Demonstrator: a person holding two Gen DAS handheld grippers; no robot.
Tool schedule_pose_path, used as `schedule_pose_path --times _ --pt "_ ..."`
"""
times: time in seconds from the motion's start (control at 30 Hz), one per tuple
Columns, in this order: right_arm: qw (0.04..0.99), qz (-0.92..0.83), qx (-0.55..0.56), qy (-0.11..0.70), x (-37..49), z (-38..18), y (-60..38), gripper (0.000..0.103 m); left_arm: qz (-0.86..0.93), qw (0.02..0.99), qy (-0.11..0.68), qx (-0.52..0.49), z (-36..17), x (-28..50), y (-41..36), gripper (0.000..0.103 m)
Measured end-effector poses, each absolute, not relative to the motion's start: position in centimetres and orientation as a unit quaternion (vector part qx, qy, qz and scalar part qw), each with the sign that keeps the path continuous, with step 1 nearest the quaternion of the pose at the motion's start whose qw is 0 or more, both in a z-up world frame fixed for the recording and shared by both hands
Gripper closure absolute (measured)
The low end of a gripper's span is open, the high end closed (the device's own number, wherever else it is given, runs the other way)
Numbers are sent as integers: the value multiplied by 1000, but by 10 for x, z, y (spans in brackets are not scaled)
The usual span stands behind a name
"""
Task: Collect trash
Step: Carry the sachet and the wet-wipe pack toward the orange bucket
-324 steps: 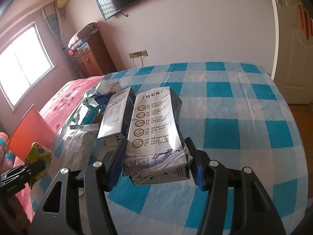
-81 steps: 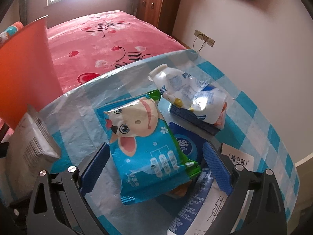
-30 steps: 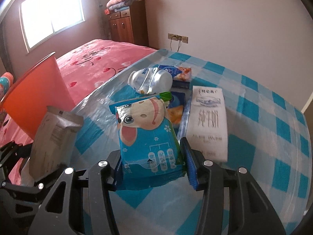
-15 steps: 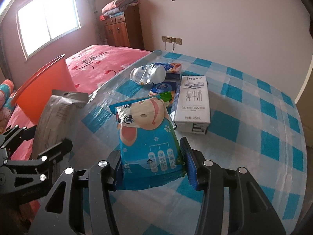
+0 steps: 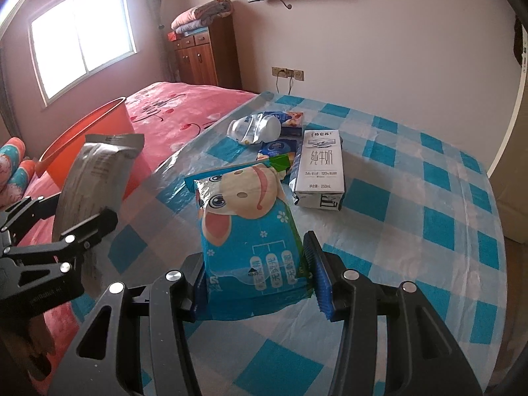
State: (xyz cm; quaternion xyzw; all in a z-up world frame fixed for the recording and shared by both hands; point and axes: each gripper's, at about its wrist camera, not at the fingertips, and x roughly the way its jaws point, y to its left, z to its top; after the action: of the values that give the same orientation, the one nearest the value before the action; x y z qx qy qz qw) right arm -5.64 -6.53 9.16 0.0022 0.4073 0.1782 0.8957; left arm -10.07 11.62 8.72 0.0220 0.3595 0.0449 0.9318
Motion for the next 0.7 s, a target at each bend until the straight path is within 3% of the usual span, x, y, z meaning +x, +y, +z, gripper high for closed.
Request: schedule_pose_path --times 0.7 --pt "898 225 -20 377 -74 142 -22 52 95 951 294 -11 143 -142 179 26"
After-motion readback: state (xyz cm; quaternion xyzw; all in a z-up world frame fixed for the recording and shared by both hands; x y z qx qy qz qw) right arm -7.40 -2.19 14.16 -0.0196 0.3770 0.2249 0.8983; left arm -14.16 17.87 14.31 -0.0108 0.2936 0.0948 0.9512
